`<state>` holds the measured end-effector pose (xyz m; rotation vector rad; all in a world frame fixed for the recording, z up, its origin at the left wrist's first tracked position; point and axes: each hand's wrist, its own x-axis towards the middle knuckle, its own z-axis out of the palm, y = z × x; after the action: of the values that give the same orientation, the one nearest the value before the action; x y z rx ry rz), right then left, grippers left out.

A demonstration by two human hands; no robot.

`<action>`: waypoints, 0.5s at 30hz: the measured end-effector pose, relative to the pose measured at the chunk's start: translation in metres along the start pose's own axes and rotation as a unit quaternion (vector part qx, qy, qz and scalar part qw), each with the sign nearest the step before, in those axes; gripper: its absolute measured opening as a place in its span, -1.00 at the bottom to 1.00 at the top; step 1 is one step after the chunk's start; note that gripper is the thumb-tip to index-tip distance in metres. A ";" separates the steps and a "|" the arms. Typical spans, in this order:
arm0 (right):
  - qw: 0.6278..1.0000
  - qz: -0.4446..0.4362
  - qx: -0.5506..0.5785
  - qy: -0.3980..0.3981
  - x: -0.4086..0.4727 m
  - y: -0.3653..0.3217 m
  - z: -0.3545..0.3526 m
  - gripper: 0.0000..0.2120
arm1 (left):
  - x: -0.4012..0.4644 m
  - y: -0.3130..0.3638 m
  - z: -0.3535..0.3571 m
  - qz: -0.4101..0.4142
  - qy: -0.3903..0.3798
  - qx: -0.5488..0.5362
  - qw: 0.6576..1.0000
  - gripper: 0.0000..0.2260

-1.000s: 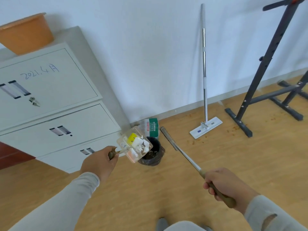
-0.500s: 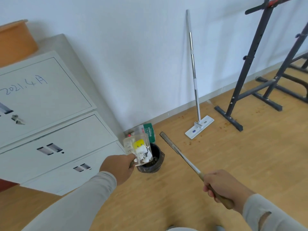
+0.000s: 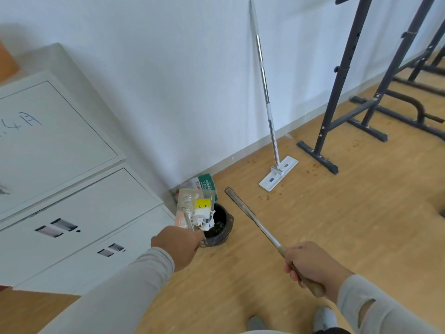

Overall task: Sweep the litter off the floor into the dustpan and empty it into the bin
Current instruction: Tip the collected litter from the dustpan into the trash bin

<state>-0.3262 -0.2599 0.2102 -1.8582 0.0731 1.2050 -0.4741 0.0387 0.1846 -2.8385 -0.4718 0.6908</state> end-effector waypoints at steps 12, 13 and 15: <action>0.999 0.023 0.030 0.007 0.010 -0.003 0.006 -0.79 | 0.003 0.003 -0.005 0.016 -0.033 0.028 0.999 -0.88; 0.999 0.023 0.030 0.006 0.011 -0.003 0.007 -0.79 | 0.002 0.004 -0.005 0.016 -0.035 0.030 0.999 -0.87; 0.999 0.023 0.029 0.005 0.012 -0.003 0.007 -0.80 | 0.000 0.005 -0.005 0.017 -0.037 0.030 0.999 -0.86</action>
<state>-0.3233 -0.2484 0.2026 -1.8203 0.1546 1.2123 -0.4701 0.0340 0.1878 -2.7781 -0.4066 0.8052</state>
